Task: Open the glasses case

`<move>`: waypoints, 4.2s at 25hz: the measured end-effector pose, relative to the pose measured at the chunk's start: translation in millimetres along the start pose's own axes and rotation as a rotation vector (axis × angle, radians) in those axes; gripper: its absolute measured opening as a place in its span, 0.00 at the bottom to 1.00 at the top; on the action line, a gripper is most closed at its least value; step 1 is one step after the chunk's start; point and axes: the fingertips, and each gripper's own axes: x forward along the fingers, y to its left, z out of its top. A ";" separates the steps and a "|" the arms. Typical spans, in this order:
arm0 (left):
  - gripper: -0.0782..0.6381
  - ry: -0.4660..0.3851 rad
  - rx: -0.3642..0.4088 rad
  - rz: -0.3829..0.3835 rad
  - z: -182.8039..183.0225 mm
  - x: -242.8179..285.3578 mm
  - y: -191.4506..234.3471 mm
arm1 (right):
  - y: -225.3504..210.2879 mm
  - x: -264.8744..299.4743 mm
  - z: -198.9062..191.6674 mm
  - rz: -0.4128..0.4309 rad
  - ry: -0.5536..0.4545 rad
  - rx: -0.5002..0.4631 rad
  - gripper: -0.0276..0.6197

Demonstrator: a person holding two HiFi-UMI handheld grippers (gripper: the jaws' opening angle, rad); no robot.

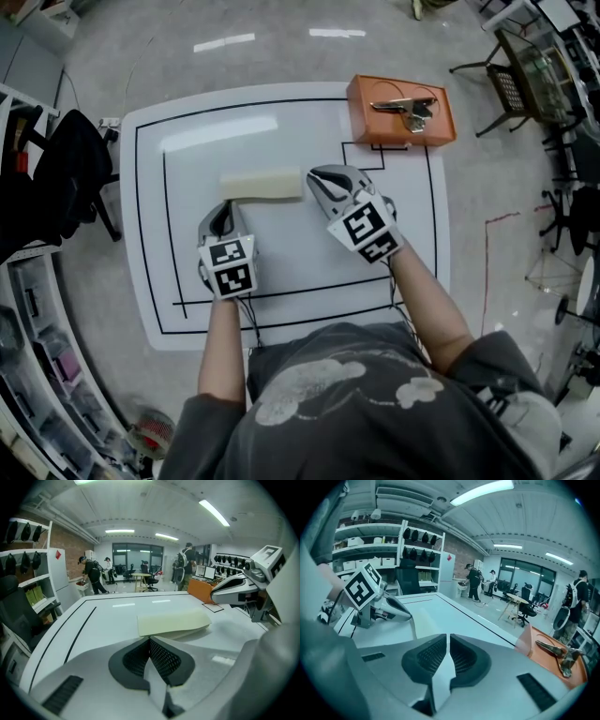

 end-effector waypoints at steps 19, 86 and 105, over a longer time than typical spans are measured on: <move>0.11 0.003 0.004 -0.004 -0.5 0.6 -0.9 | 37.5 39.1 -26.5 0.098 0.115 -0.370 0.42; 0.11 -0.293 -0.138 0.256 25.4 -189.1 -81.7 | 0.4 -127.1 36.7 0.044 -0.288 -0.131 0.04; 0.11 -0.379 -0.245 0.391 -40.0 -283.0 -228.7 | 3.8 -264.7 -44.9 0.142 -0.382 -0.103 0.04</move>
